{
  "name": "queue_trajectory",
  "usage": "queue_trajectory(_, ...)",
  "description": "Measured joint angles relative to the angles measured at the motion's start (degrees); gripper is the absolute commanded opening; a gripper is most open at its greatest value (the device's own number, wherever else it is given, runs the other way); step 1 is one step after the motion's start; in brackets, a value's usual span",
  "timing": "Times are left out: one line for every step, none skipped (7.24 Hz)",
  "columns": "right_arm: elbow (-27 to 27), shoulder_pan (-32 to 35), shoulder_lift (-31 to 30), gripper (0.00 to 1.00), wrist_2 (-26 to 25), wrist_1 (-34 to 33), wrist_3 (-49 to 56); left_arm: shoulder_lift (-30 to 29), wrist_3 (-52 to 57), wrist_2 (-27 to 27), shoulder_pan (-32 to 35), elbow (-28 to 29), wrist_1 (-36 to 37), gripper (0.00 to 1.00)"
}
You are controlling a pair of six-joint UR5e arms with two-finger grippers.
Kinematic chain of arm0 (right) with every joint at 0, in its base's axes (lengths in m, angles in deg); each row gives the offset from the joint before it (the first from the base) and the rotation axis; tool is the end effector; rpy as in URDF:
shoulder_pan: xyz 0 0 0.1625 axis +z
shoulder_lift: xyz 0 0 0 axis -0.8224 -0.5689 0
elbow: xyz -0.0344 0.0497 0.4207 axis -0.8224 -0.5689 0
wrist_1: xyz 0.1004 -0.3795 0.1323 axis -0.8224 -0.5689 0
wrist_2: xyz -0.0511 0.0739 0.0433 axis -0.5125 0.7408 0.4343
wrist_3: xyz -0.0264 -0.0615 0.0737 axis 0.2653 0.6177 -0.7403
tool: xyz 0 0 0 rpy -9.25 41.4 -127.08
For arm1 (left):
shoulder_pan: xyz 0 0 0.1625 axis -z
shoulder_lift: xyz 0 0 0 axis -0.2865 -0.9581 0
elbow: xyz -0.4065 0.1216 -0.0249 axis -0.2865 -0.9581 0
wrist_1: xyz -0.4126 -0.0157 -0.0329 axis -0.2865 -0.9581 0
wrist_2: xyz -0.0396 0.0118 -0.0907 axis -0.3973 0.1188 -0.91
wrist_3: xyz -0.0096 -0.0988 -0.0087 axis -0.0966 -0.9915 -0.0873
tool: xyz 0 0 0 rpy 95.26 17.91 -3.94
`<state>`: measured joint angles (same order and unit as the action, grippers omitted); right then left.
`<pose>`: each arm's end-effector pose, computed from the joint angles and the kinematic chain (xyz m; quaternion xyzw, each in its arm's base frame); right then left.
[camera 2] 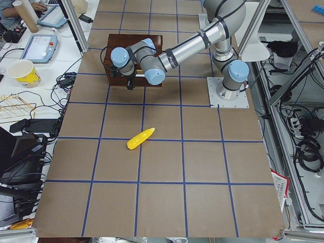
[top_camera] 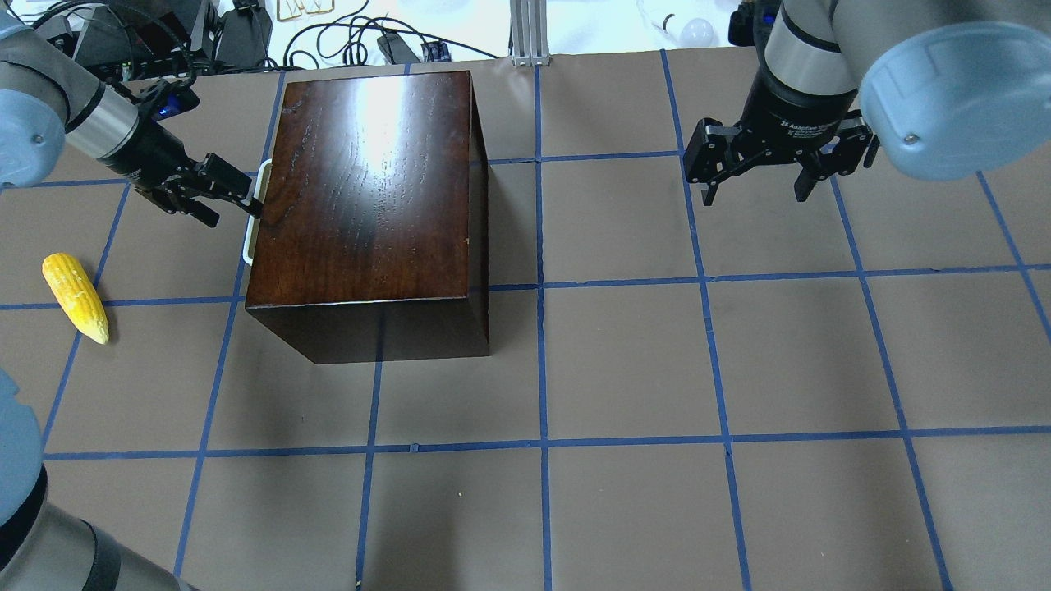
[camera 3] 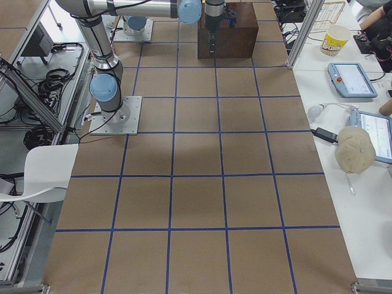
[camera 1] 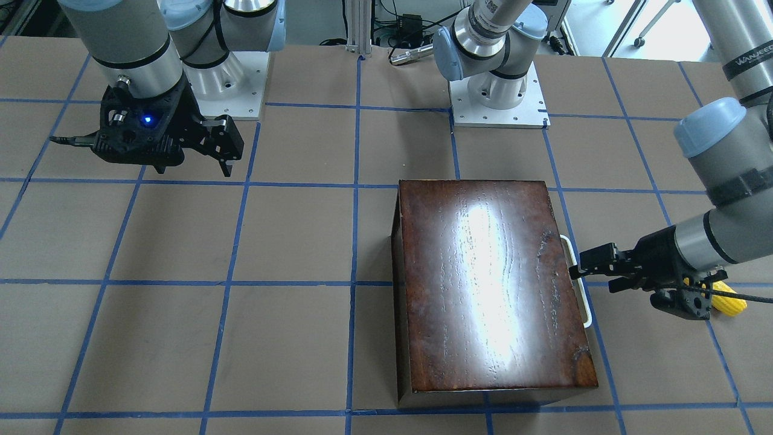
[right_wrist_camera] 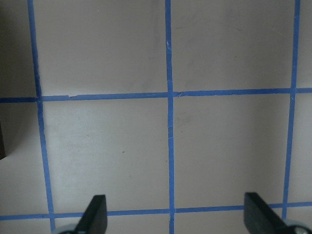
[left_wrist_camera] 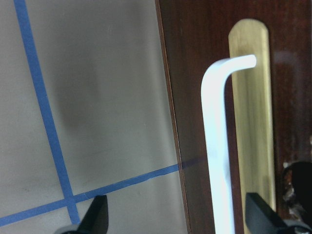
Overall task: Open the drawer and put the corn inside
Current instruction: 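Lower the left gripper onto the white drawer handle and grasp it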
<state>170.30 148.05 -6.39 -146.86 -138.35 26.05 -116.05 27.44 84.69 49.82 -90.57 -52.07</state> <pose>0.1544 -0.4979 0.4633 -0.0100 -0.9999 0.0023 0.0137 0.0913 -0.6184 0.2937 -0.0677 -0.9797 -0.0278 0.1867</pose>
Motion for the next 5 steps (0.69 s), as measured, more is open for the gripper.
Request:
queue_trajectory(0.00, 0.00, 0.01, 1.00, 0.00, 0.02, 0.00, -0.33, -0.02, -0.02, 0.15, 0.00, 0.17, 1.00)
queue_trajectory(0.00, 0.00, 0.04, 1.00, 0.00, 0.02, 0.00, -0.54, -0.03, -0.03, 0.43, 0.00, 0.28, 1.00)
queue_trajectory(0.00, 0.00, 0.05, 1.00, 0.00, 0.03, 0.00, -0.73, -0.05, -0.03, 0.75, 0.00, 0.37, 1.00)
queue_trajectory(0.00, 0.00, 0.06, 1.00, 0.00, 0.03, 0.00, -0.86, -0.01, -0.01, 0.95, 0.00, 0.56, 1.00)
queue_trajectory(0.00, 0.00, 0.06, 1.00, 0.00, 0.01, 0.00, -1.01, 0.12, 0.05, 1.00, 0.02, 0.84, 1.00)
